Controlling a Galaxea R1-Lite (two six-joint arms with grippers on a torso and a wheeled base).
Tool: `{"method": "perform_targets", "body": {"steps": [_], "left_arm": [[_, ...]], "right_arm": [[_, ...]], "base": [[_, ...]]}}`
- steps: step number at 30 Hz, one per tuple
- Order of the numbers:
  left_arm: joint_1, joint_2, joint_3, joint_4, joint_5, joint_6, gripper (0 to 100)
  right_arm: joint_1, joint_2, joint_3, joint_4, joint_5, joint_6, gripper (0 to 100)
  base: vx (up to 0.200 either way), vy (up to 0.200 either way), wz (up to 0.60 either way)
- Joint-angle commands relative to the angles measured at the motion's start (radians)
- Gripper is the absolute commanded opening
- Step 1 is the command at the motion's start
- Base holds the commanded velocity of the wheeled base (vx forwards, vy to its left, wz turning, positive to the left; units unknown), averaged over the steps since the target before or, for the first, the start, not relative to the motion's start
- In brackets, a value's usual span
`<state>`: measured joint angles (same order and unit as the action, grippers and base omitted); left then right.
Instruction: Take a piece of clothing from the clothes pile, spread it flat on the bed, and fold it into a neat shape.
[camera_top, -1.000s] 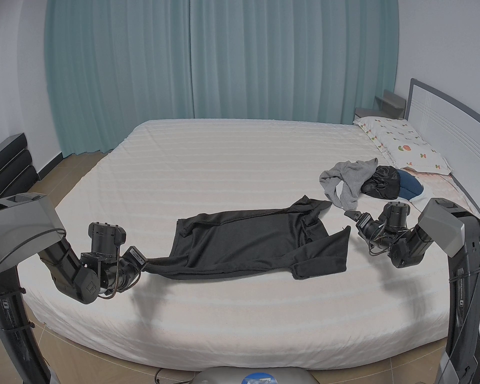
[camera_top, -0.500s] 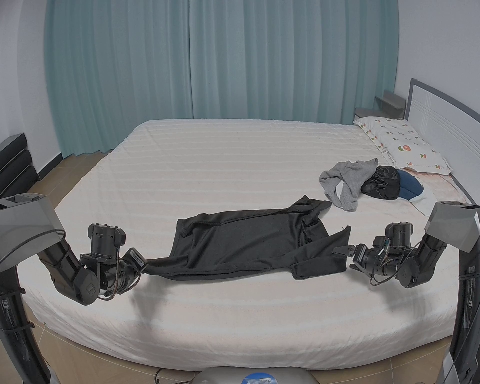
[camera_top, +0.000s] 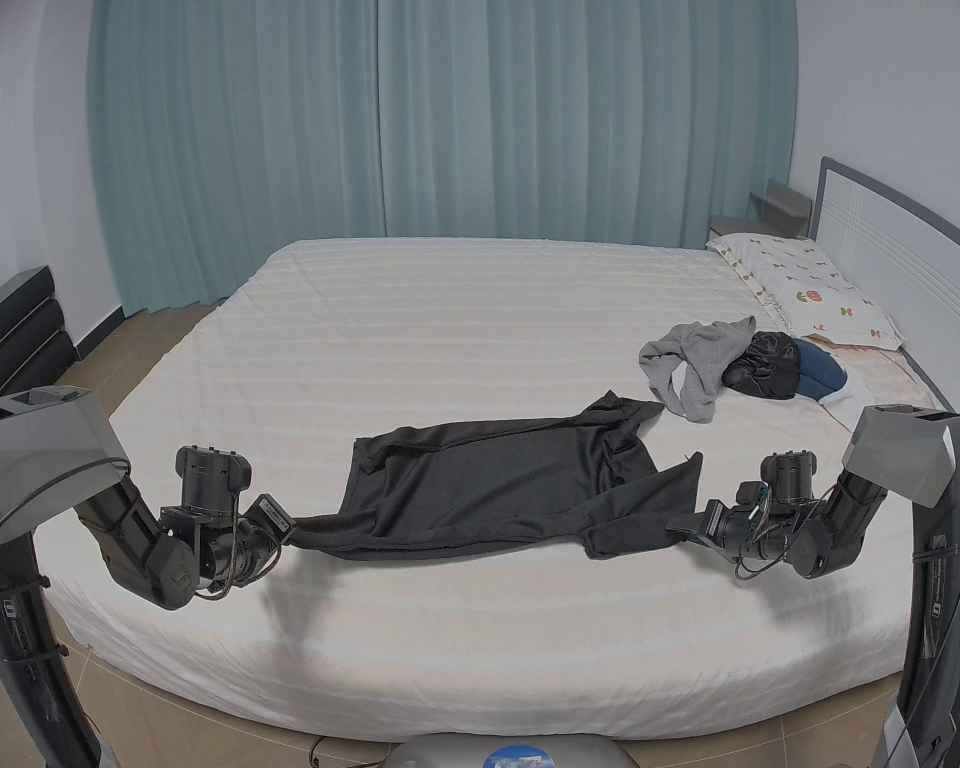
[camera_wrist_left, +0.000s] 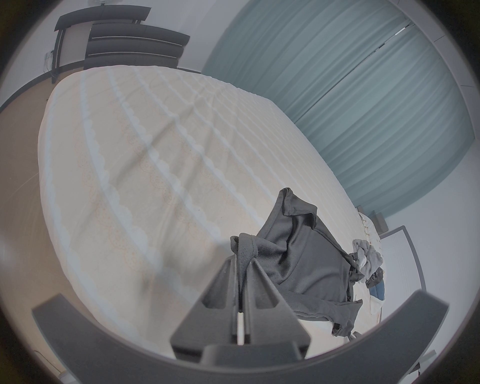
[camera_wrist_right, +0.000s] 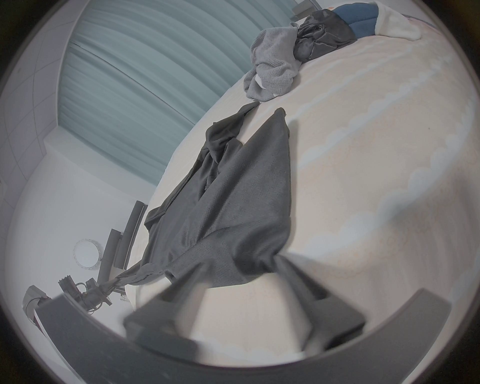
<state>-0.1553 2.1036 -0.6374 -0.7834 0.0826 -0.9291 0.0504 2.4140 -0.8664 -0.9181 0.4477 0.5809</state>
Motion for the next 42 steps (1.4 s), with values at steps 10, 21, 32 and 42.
{"method": "perform_targets", "body": {"steps": [10,21,32,42], "left_arm": [[0.000,-0.019,0.019,0.010,0.000,0.003,0],[-0.004,-0.122,0.084,0.018,0.002,0.056,0],[-0.004,-0.315,0.127,0.165,0.000,0.133,0],[-0.007,-0.425,0.162,0.351,-0.041,0.171,0]], "right_arm": [[0.005,-0.062,-0.013,0.077,-0.010,-0.010,0],[-0.049,-0.366,0.208,0.154,0.005,-0.012,0],[-0.046,-0.645,0.452,0.165,0.005,-0.012,0],[-0.050,-0.837,0.535,0.370,0.005,-0.041,0]], "base": [[0.000,0.000,0.00],[0.000,0.000,0.00],[0.000,0.000,0.00],[0.000,0.000,0.00]]}}
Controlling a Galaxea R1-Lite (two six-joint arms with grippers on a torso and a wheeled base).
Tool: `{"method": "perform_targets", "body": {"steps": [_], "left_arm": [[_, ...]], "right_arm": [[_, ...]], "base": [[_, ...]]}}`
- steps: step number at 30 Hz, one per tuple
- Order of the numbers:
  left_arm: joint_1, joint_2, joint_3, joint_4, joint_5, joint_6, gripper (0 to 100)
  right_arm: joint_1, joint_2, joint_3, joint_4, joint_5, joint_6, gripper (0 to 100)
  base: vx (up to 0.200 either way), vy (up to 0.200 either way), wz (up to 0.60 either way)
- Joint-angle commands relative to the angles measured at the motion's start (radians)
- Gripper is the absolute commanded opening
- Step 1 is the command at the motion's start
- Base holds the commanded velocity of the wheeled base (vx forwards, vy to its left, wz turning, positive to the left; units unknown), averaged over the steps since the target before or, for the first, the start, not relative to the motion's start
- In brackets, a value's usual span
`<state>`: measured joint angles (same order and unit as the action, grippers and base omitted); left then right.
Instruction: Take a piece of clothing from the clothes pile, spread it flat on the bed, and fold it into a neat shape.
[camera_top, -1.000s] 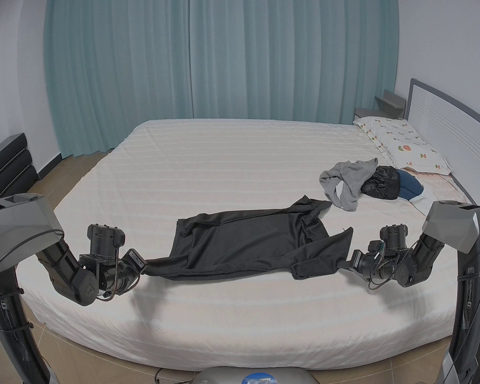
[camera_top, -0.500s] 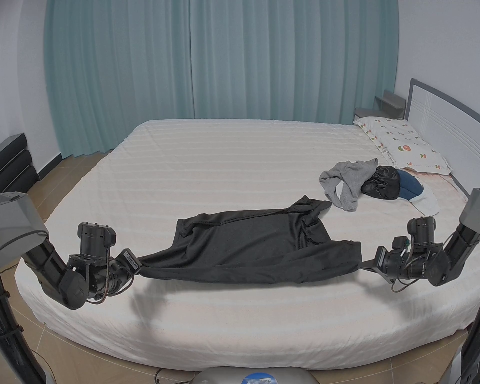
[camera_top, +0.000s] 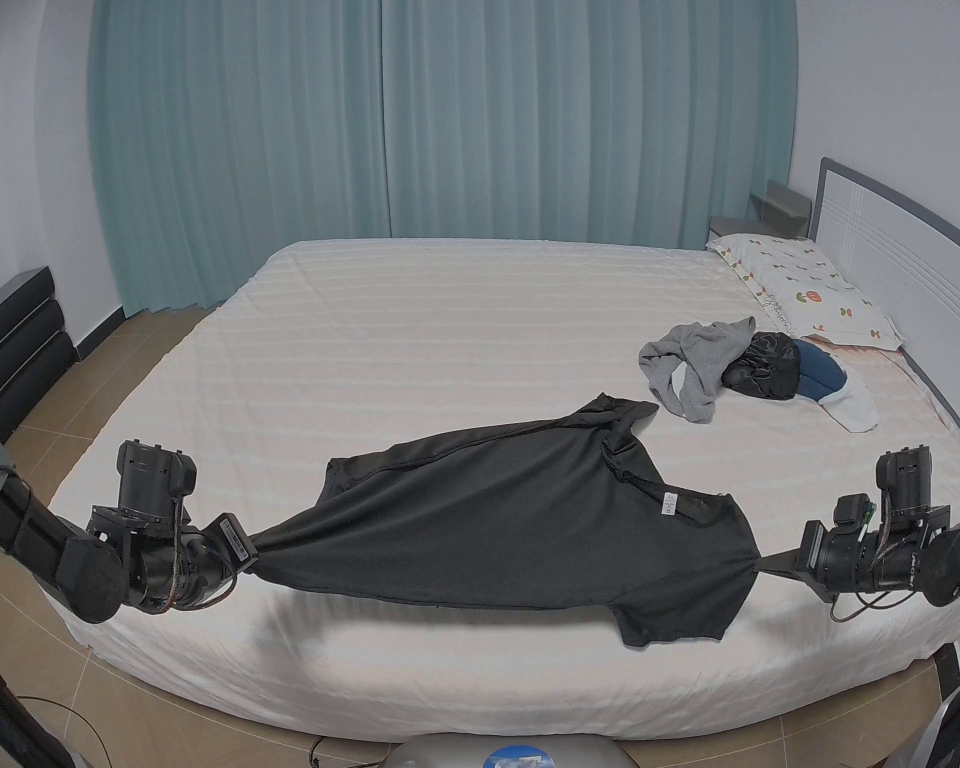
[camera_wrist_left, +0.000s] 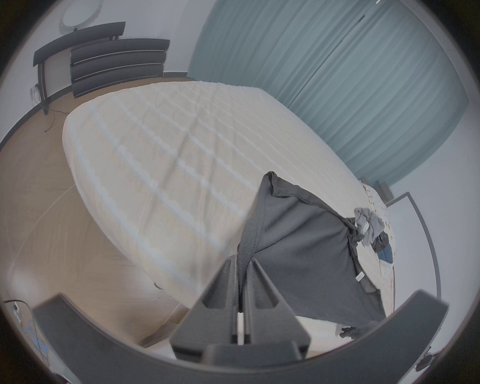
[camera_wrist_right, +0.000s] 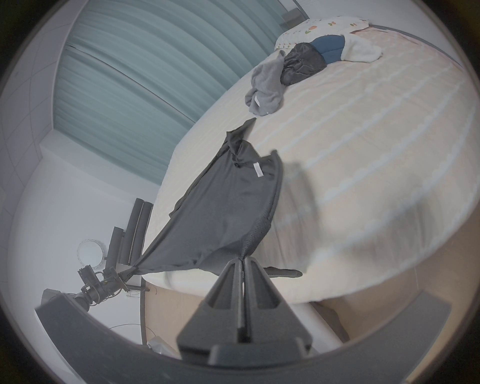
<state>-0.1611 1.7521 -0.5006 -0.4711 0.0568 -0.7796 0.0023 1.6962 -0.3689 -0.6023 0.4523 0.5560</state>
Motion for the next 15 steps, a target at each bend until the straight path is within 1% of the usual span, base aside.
{"method": "perform_targets", "body": {"steps": [1,6,10,13,14,15], "left_arm": [[-0.002,-0.072,0.034,0.049,-0.023,0.034,0],[-0.002,-0.059,0.074,0.051,-0.031,0.042,0],[-0.003,-0.019,0.091,0.049,-0.032,0.051,0],[-0.003,0.003,0.096,0.045,-0.045,0.063,0],[-0.003,0.004,0.096,0.046,-0.051,0.063,100],[-0.005,0.007,0.096,0.048,-0.068,0.063,100]], "right_arm": [[-0.001,-0.133,0.044,0.098,-0.001,-0.030,0],[-0.001,-0.159,0.048,0.239,-0.003,-0.110,0],[-0.001,-0.144,0.045,0.283,-0.007,-0.131,0],[-0.001,-0.119,0.041,0.283,-0.009,-0.146,0],[-0.001,-0.112,0.039,0.282,-0.009,-0.149,0],[-0.001,-0.095,0.036,0.277,-0.009,-0.156,0]], "base": [[0.000,0.000,0.00],[0.000,0.000,0.00],[0.000,0.000,0.00],[0.000,0.000,0.00],[0.000,0.000,0.00],[0.000,0.000,0.00]]}}
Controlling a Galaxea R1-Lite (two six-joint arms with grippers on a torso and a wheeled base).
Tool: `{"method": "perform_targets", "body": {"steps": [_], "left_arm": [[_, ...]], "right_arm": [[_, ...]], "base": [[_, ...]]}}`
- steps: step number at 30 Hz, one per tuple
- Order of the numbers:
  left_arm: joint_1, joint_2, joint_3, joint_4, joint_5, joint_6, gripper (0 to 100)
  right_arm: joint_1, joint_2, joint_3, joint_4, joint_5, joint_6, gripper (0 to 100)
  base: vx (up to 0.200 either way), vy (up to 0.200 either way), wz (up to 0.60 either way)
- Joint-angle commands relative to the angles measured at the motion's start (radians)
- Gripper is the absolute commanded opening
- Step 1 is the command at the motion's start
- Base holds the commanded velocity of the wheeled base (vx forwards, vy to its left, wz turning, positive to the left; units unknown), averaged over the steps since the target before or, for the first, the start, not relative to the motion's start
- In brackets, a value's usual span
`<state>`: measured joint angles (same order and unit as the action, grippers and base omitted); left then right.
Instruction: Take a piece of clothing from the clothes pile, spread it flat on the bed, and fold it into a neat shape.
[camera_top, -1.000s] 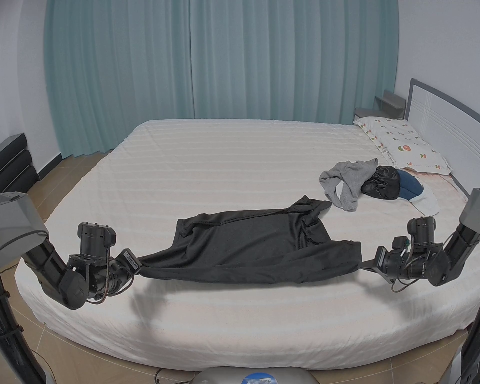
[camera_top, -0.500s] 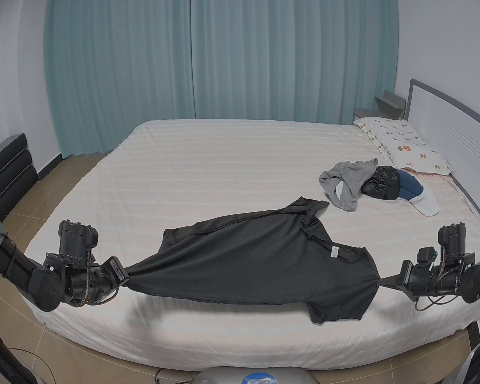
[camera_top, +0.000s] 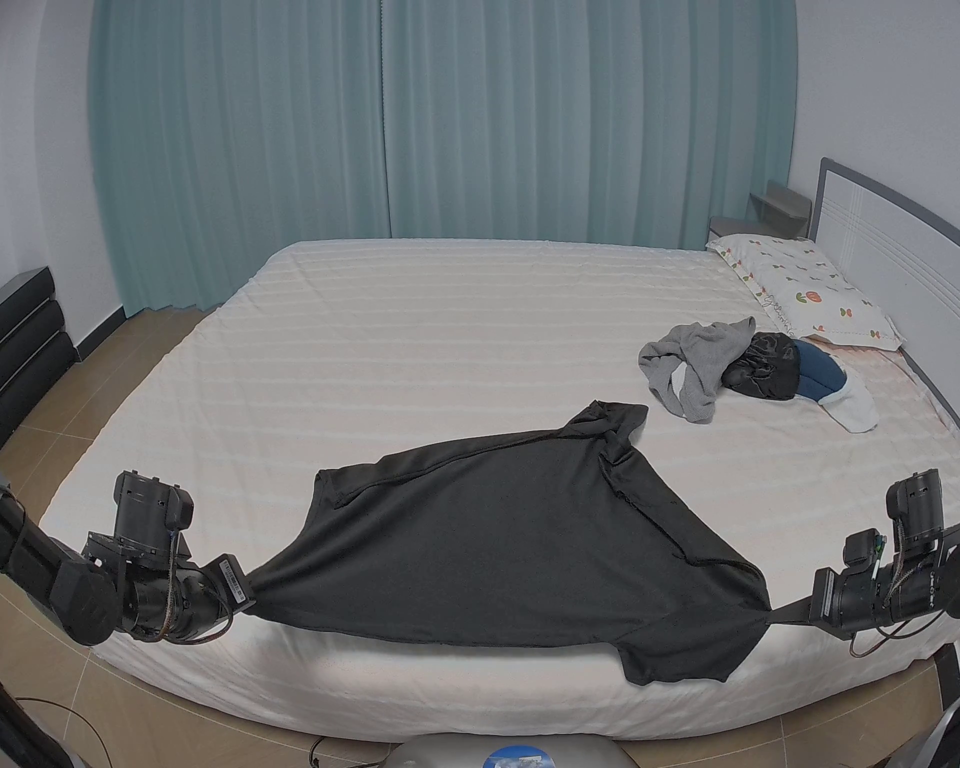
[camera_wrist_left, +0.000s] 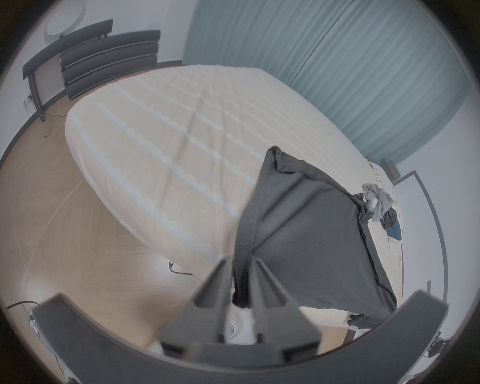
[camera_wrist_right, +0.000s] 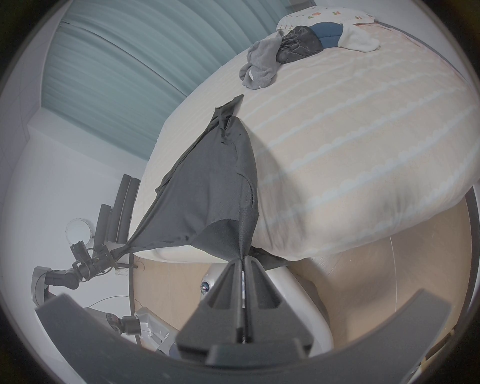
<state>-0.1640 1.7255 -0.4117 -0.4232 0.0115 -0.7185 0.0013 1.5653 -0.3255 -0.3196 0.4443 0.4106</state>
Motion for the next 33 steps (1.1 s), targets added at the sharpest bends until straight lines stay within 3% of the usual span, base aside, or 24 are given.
{"method": "perform_targets", "body": {"steps": [1,17,22,28,33], "left_arm": [[-0.002,0.034,0.007,0.001,-0.031,0.001,100],[0.000,0.048,-0.050,-0.006,-0.068,-0.010,100],[-0.002,0.091,-0.116,-0.006,-0.077,-0.094,100],[-0.019,0.143,-0.162,-0.006,-0.093,-0.108,100],[-0.048,0.203,-0.180,-0.020,-0.113,-0.167,100]], "right_arm": [[0.000,0.047,-0.009,-0.007,-0.002,-0.013,100],[0.006,0.200,-0.155,-0.018,0.001,-0.016,100],[0.036,0.280,-0.247,-0.019,0.001,-0.003,100],[0.051,0.386,-0.334,-0.036,-0.002,0.004,100],[0.111,0.464,-0.340,-0.118,-0.002,0.128,100]], "base": [[0.000,0.000,0.00],[0.000,0.000,0.00],[0.000,0.000,0.00],[0.000,0.000,0.00],[0.000,0.000,0.00]]}}
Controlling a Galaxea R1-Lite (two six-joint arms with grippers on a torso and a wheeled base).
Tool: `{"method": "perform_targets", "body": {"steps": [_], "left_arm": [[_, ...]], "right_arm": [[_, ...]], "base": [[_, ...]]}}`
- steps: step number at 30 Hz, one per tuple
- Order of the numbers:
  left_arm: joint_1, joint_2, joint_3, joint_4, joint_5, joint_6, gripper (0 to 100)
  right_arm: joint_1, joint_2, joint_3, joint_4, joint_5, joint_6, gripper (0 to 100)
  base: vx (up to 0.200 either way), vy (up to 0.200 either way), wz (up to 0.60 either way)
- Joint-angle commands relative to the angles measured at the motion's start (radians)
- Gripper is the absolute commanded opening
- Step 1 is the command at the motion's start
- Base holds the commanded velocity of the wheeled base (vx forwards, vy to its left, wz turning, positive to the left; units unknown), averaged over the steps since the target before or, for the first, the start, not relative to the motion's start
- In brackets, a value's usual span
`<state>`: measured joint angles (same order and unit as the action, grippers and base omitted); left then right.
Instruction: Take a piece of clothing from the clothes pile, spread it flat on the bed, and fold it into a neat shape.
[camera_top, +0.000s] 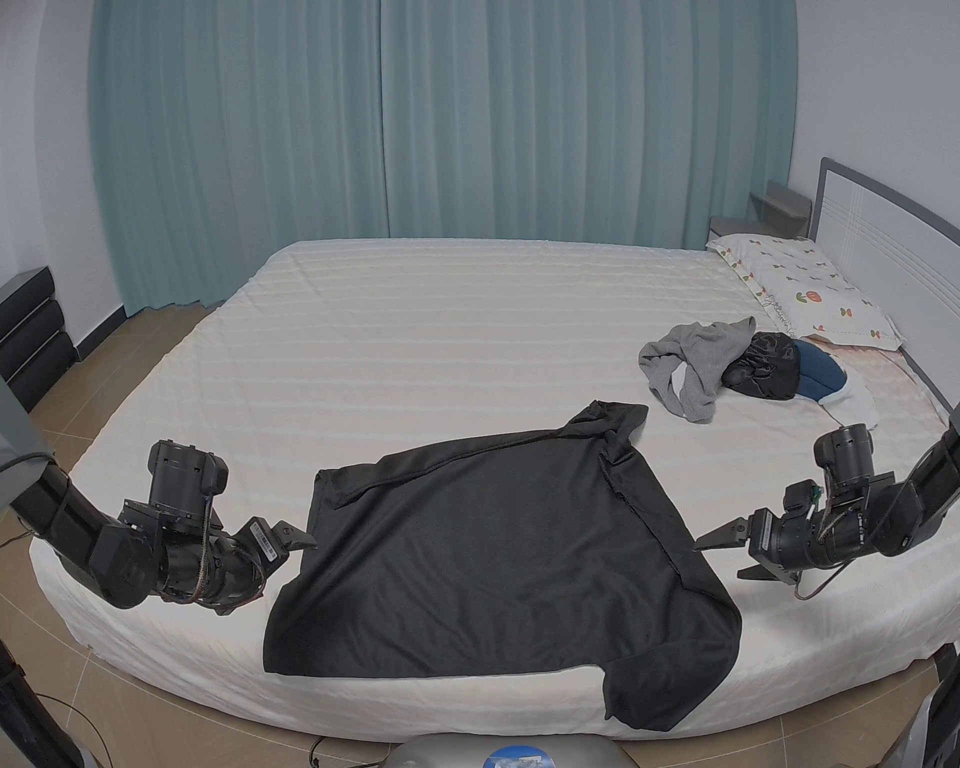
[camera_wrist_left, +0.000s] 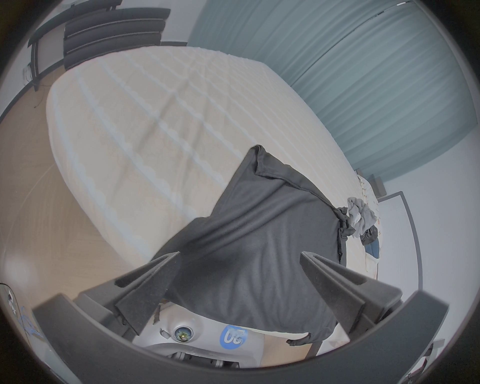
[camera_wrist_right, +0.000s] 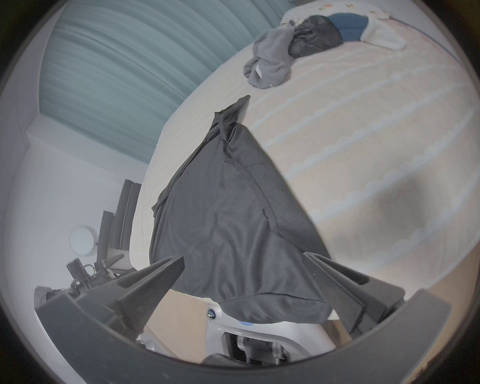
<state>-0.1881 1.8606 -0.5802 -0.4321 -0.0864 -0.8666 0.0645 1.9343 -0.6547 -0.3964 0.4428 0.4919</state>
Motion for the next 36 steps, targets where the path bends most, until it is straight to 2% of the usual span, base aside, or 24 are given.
{"method": "perform_targets", "body": {"steps": [1,7,9,13,24,28,34,36], "left_arm": [[-0.027,0.080,-0.009,-0.027,-0.019,-0.019,100],[-0.025,0.137,0.020,-0.129,-0.018,-0.029,100],[-0.022,0.146,0.025,-0.140,-0.026,-0.055,100],[-0.016,0.143,0.019,-0.142,-0.030,-0.069,100],[-0.014,0.144,0.017,-0.142,-0.030,-0.069,100],[-0.011,0.146,0.017,-0.143,-0.030,-0.069,100],[0.004,0.146,0.017,-0.143,-0.029,-0.069,100],[0.009,0.144,0.016,-0.143,-0.029,-0.068,100]], "right_arm": [[0.057,0.109,-0.008,-0.059,-0.001,0.057,100],[0.112,0.152,-0.003,-0.156,-0.022,0.108,100],[0.133,0.186,-0.011,-0.183,-0.039,0.152,100],[0.146,0.241,-0.014,-0.236,-0.079,0.162,100],[0.136,0.288,-0.045,-0.254,-0.111,0.163,100],[0.083,0.299,-0.075,-0.259,-0.153,0.163,100],[-0.041,0.302,-0.102,-0.262,-0.222,0.162,100],[-0.074,0.298,-0.102,-0.260,-0.222,0.157,100]], "base": [[0.000,0.000,0.00],[0.000,0.000,0.00],[0.000,0.000,0.00],[0.000,0.000,0.00],[0.000,0.000,0.00],[0.000,0.000,0.00],[0.000,0.000,0.00],[0.000,0.000,0.00]]}}
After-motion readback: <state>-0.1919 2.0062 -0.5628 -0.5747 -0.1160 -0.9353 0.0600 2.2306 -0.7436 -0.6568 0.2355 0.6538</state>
